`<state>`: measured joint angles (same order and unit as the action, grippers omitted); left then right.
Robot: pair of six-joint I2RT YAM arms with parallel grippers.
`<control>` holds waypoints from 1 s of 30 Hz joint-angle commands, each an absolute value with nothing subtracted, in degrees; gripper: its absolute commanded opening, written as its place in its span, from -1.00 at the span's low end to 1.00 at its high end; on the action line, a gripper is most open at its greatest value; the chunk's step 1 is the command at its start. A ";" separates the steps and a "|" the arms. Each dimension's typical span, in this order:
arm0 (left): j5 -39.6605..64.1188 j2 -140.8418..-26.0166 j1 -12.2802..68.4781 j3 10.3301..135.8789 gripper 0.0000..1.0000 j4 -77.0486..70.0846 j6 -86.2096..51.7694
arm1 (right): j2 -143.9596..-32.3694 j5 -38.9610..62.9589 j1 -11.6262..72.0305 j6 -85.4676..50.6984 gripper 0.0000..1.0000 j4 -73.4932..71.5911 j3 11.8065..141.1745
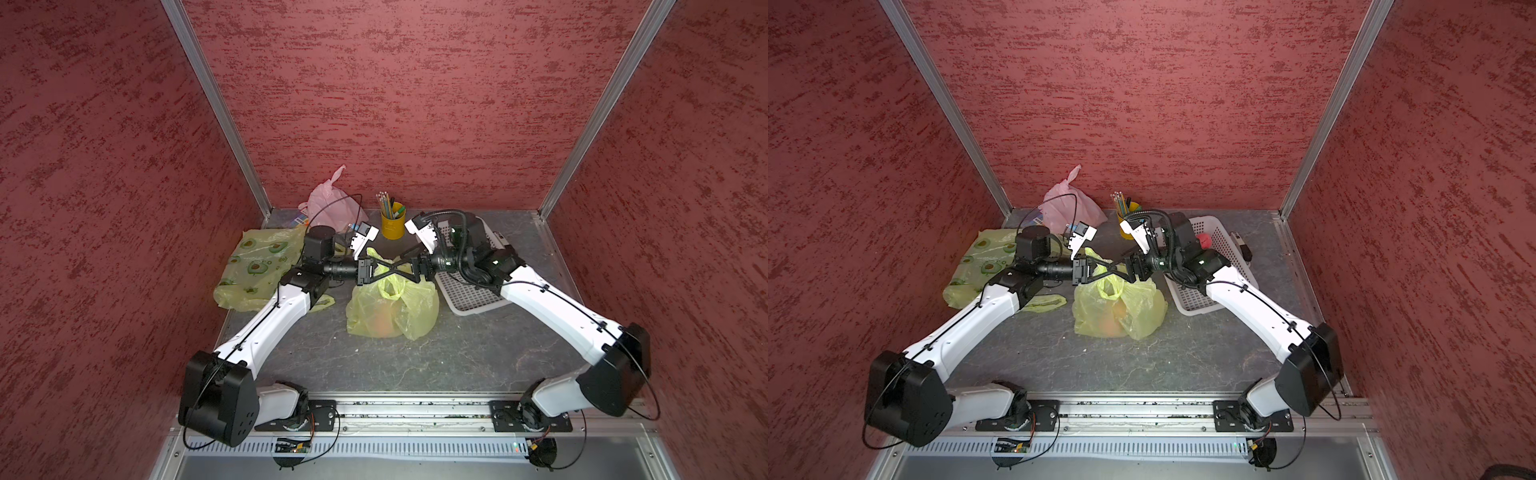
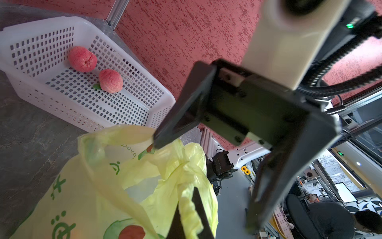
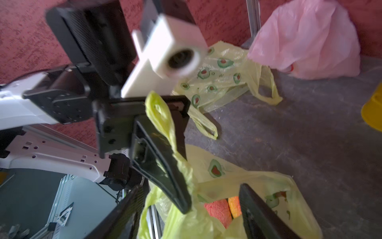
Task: Place the peach into a plastic bag & tie a knot
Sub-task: Cross the plastic bag at the center of the board.
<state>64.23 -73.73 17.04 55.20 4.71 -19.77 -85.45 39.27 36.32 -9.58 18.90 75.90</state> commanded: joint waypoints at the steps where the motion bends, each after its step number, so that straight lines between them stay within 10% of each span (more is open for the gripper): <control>1: 65.12 -73.12 16.50 56.37 -1.00 5.37 -18.81 | -83.59 43.86 36.56 -9.17 0.50 19.48 74.34; 30: 65.48 -74.81 15.65 58.17 -1.00 5.04 -20.10 | -86.11 41.78 40.96 -6.45 0.22 25.53 71.53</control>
<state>64.60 -74.43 16.23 56.05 5.67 -19.81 -85.32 42.41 40.25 -7.68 23.77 71.68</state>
